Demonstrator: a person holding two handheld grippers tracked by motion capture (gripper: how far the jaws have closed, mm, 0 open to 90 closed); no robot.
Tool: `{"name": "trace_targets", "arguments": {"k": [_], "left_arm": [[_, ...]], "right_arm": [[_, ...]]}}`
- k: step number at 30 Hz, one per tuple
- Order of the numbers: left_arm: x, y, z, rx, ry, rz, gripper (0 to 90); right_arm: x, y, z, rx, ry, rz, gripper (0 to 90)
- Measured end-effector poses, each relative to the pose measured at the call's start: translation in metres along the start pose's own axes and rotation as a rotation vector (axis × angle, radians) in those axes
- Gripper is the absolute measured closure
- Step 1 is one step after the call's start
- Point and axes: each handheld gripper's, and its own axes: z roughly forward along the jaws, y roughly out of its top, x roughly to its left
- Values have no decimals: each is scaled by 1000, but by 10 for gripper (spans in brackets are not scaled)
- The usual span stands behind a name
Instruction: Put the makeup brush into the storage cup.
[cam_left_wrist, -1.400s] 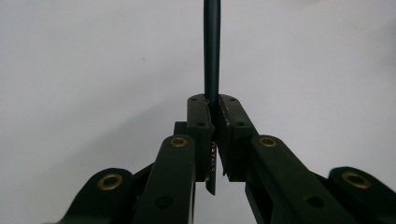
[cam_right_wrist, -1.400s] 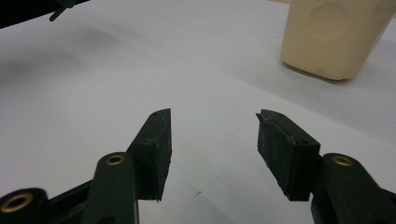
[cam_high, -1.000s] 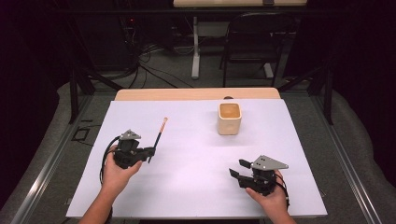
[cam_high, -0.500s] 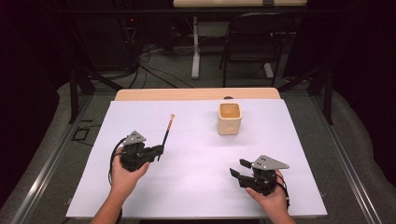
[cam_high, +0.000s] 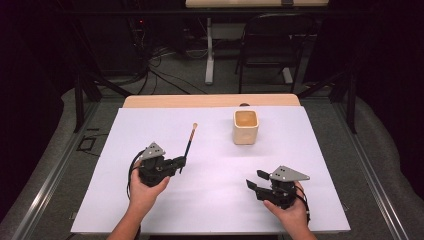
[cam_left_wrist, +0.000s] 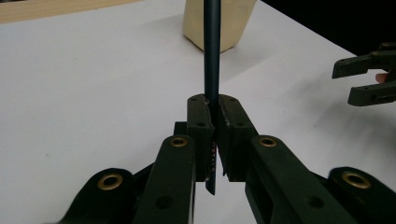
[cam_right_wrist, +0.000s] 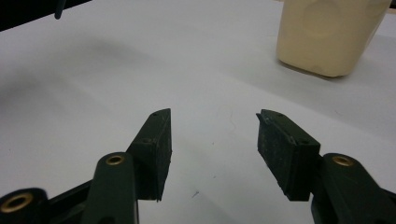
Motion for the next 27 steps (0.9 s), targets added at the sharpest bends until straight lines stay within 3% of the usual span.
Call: {"name": "trace_targets", "arguments": {"k": [11, 19, 27], "left_arm": [[-14, -9, 7, -30, -37, 21, 840], [-23, -15, 14, -52, -72, 3, 840], [-23, -18, 17, -90, -104, -23, 840]], "right_arm": [[2, 7, -2, 2, 11, 9, 440], [3, 25, -6, -32, 39, 27, 447], [1, 36, -3, -60, 72, 63, 457]]}}
